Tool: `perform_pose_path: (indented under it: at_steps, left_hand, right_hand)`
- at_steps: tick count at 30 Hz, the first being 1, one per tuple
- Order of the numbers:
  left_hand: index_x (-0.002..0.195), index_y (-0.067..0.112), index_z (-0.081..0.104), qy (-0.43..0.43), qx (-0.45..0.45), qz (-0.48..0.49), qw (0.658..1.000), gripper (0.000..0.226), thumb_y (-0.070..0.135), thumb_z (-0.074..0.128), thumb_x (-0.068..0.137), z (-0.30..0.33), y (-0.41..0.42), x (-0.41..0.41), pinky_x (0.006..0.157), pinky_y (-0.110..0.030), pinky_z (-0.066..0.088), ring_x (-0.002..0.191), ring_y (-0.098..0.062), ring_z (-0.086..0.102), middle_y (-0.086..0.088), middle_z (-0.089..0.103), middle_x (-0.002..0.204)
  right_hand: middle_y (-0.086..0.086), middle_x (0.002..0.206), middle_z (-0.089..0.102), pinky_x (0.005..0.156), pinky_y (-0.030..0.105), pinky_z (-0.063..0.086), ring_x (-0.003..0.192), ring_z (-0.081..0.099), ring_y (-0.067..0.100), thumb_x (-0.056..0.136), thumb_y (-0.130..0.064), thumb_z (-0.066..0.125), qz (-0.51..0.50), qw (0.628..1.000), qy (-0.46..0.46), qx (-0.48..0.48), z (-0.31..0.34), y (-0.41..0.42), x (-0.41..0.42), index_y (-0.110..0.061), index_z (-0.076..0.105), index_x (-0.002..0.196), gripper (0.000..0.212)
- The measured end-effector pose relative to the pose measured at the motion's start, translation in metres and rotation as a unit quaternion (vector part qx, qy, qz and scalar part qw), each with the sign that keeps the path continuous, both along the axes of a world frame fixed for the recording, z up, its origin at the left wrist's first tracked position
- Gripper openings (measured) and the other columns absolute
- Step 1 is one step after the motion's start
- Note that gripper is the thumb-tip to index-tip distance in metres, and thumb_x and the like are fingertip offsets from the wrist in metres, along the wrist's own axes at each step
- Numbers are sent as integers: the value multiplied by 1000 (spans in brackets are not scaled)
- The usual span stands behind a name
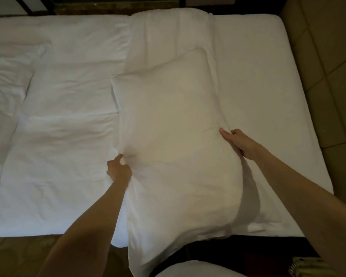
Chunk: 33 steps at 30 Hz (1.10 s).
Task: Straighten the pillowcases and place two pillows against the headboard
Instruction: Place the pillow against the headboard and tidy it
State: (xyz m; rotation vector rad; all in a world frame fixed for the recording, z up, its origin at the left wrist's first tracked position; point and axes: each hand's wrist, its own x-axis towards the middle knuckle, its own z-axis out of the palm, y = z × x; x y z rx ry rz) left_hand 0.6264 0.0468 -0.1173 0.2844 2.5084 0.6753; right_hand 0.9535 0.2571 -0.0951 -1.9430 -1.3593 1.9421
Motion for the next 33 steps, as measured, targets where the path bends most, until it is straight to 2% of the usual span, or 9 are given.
perform_pose_path:
  at_steps: [4, 8, 11, 14, 18, 21, 24, 27, 33]
  left_hand:
    - [129, 15, 58, -130, 31, 15, 991, 42, 6, 39, 93, 1, 17, -10, 86, -37, 51, 102, -33, 60, -15, 58, 125]
    - [136, 15, 49, -385, 178, 82, 902, 52, 47, 30, 99, 15, 45, 1, 103, -37, 43, 115, -22, 54, -5, 56, 126]
    - [139, 17, 48, -419, 173, 78, 888, 62, 55, 24, 97, 17, 57, 6, 110, -46, 39, 125, -28, 52, -9, 56, 135]
    - [137, 13, 50, -449, 184, 83, 871, 62, 55, 26, 97, 18, 58, 7, 104, -48, 43, 118, -33, 56, -14, 57, 133]
    - [133, 6, 53, -426, 188, 101, 879, 59, 50, 34, 98, 22, 60, 11, 87, -45, 52, 103, -34, 62, -15, 63, 119]
    - [123, 4, 60, -328, 188, 123, 917, 49, 43, 44, 97, 32, 71, 18, 65, -31, 51, 75, -20, 61, -3, 65, 88]
    - [118, 4, 62, -263, 224, 124, 930, 43, 37, 47, 95, 48, 98, 32, 56, -23, 46, 83, -22, 64, -2, 66, 87]
    - [117, 1, 63, -226, 260, 118, 931, 44, 33, 44, 95, 70, 135, 56, 64, -24, 48, 102, -31, 65, -15, 69, 110]
    - [118, 1, 62, -232, 318, 72, 916, 46, 34, 40, 95, 109, 230, 106, 77, -30, 50, 90, -25, 62, -17, 67, 117]
  right_hand:
    - [9, 134, 52, 97, 42, 46, 112, 55, 27, 68, -76, 59, -32, 999, -19, 5, 8, 10, -20, -10, 32, 140, 101]
    - [21, 137, 52, 99, 38, 43, 118, 55, 33, 84, -71, 42, -5, 994, -79, 71, 2, -3, -42, 1, 43, 138, 91]
    - [17, 127, 60, 97, 38, 43, 115, 56, 33, 88, -68, 38, -2, 988, -88, 123, 1, -15, -54, -3, 55, 127, 77]
    - [9, 103, 66, 77, 30, 40, 96, 59, 28, 89, -63, 42, -10, 982, -92, 163, 4, -20, -55, -12, 65, 97, 57]
    - [-2, 66, 60, 58, 29, 39, 68, 57, 19, 86, -61, 50, -77, 972, -77, 210, 13, -23, -50, -24, 53, 58, 46]
    - [-4, 55, 53, 55, 29, 37, 55, 50, 15, 87, -54, 52, -114, 959, -57, 252, 24, -18, -44, -22, 45, 51, 49]
    - [-4, 53, 49, 51, 28, 35, 52, 47, 14, 90, -47, 53, -137, 948, -46, 284, 41, 3, -27, -18, 44, 52, 48]
    - [-3, 55, 49, 53, 27, 35, 53, 46, 13, 90, -44, 55, -161, 937, -37, 310, 60, 35, -4, -16, 46, 55, 45]
    - [-8, 52, 48, 46, 20, 36, 48, 45, 7, 88, -46, 56, -182, 910, -24, 372, 106, 117, 54, -21, 45, 50, 47]
